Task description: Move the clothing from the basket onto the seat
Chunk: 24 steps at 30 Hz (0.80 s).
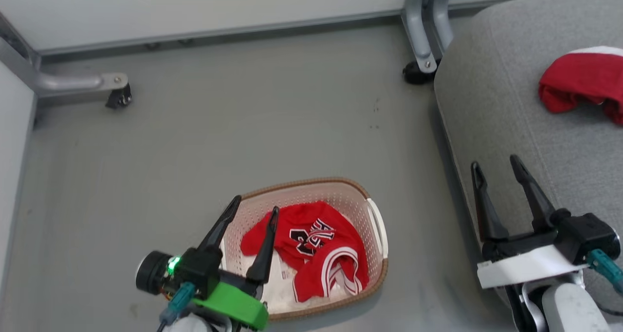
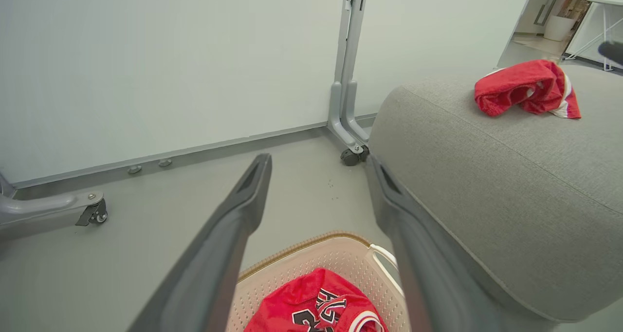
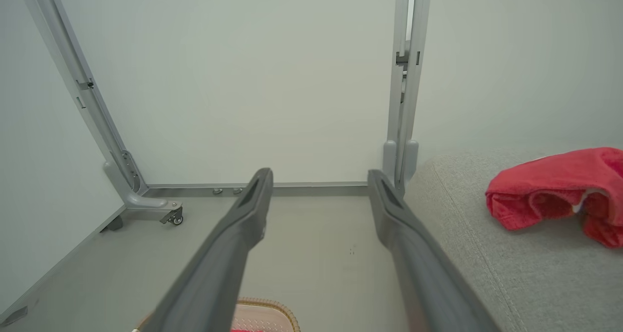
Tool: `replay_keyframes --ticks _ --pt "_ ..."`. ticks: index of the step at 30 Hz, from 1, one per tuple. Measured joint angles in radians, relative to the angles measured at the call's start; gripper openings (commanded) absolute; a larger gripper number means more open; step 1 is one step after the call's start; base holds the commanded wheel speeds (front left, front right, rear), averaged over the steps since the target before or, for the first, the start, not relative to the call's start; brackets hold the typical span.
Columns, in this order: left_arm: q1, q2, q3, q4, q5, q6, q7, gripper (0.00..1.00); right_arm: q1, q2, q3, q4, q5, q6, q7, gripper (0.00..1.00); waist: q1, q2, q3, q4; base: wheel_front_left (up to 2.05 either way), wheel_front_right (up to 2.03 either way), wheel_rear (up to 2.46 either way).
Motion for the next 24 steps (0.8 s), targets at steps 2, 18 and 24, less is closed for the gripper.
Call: replay_keyframes --ticks 2,18,24 --pt "-0.066 0.022 -0.042 0.039 0.000 0.000 0.000 1.00 -0.039 0.000 -0.003 -0.011 0.000 0.000 0.000 1.00 0.0000 0.0000 0.047 -0.002 0.00 0.00 0.00" --pt "-0.648 0.048 -0.516 0.514 -0.012 -0.001 0.000 1.00 -0.230 -0.006 -0.025 -0.112 -0.009 0.000 0.000 1.00 0.0002 0.0000 0.427 -0.017 0.00 0.00 0.00" --pt "-0.796 0.020 -0.657 0.767 -0.059 -0.001 0.000 1.00 -0.259 -0.004 -0.045 -0.155 -0.001 0.000 0.000 1.00 0.0003 0.0000 0.549 -0.019 0.00 0.00 0.00"
